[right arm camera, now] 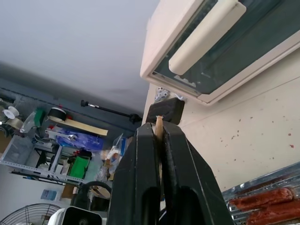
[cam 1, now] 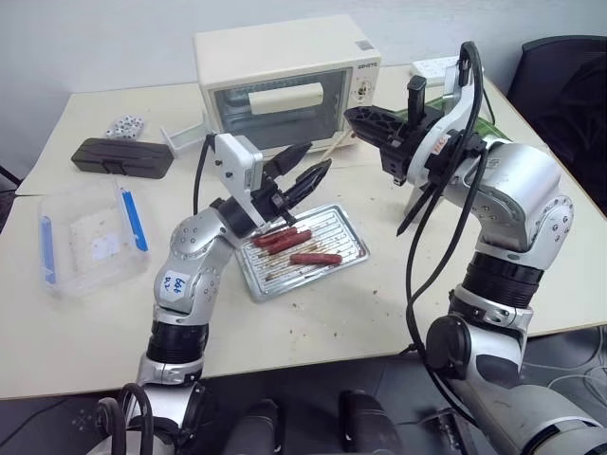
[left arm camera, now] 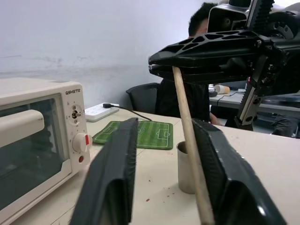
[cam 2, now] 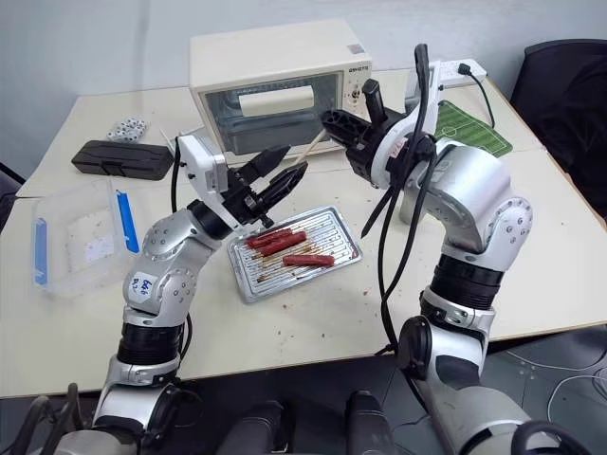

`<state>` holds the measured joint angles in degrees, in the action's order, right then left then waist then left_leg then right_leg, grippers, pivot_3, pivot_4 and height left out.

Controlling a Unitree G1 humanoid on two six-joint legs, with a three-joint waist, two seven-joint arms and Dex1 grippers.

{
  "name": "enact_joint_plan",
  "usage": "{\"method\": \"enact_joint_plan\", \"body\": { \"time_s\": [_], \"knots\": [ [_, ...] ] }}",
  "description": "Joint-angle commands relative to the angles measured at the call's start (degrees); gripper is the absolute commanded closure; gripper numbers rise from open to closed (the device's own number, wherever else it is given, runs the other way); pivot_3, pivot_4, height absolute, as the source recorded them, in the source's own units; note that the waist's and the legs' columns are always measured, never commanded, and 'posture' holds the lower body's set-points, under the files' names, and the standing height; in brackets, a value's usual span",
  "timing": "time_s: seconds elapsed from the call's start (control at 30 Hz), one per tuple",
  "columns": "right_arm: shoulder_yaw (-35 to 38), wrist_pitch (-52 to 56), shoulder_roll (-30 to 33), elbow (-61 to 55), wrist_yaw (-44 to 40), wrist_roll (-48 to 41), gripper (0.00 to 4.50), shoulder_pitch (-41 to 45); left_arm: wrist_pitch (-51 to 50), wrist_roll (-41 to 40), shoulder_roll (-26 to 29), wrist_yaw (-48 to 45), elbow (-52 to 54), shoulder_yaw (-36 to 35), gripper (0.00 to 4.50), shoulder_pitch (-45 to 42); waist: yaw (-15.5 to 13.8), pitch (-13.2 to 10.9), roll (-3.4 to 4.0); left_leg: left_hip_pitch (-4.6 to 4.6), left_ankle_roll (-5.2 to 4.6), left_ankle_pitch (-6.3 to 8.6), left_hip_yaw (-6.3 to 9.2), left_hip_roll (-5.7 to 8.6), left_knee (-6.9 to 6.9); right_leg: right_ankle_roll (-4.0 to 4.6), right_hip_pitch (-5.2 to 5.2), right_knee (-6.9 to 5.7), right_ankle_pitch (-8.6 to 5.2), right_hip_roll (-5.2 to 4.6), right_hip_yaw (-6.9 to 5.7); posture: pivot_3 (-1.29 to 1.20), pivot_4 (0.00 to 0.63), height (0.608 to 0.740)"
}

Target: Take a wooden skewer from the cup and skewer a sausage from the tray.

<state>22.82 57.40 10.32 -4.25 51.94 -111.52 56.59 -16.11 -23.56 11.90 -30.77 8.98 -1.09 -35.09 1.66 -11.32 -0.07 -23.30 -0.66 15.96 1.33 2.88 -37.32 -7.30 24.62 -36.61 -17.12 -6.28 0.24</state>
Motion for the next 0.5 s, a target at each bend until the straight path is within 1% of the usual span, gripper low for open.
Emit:
{"method": "enact_joint_plan", "body": {
  "time_s": [0.03,0.33,0.43,0.5],
  "knots": [
    [-1.1,-1.87,1.27,-2.78,-1.76,-1.48,4.5,-0.41,0.28,-0.74,-0.42,0.44,2.25,-0.03,2.88,0.17,-0.05,0.0,0.0,0.0,0.0,0.0,0.0,0.0,0.0,0.0,0.0,0.01,0.0,0.0,0.0,0.0,0.15,0.74],
    [-2.85,-3.85,3.61,-1.52,-4.03,-1.48,4.5,-0.65,-0.65,-1.48,-1.56,0.87,3.46,0.67,2.88,1.08,-0.07,0.0,0.0,0.0,-0.05,0.03,-0.05,0.0,0.0,-0.02,-0.02,0.1,0.01,-0.01,0.04,0.0,0.15,0.74],
    [-3.22,-4.21,3.95,-1.08,-4.62,-1.48,4.5,-0.39,-0.77,-1.99,-2.19,1.29,3.46,0.33,3.4,1.12,-0.08,0.0,0.0,0.0,-0.05,0.03,-0.05,-0.01,0.01,-0.02,-0.01,0.11,0.01,-0.01,0.04,0.0,0.15,0.74],
    [-3.44,-4.27,4.06,-1.01,-4.94,-1.48,4.5,-0.31,-0.7,-1.93,-2.34,1.44,3.24,0.14,4.01,0.88,-0.07,0.0,0.0,0.0,-0.05,0.03,-0.07,-0.02,0.01,-0.02,-0.01,0.11,0.01,-0.01,0.05,0.0,0.15,0.74]
  ]
}}
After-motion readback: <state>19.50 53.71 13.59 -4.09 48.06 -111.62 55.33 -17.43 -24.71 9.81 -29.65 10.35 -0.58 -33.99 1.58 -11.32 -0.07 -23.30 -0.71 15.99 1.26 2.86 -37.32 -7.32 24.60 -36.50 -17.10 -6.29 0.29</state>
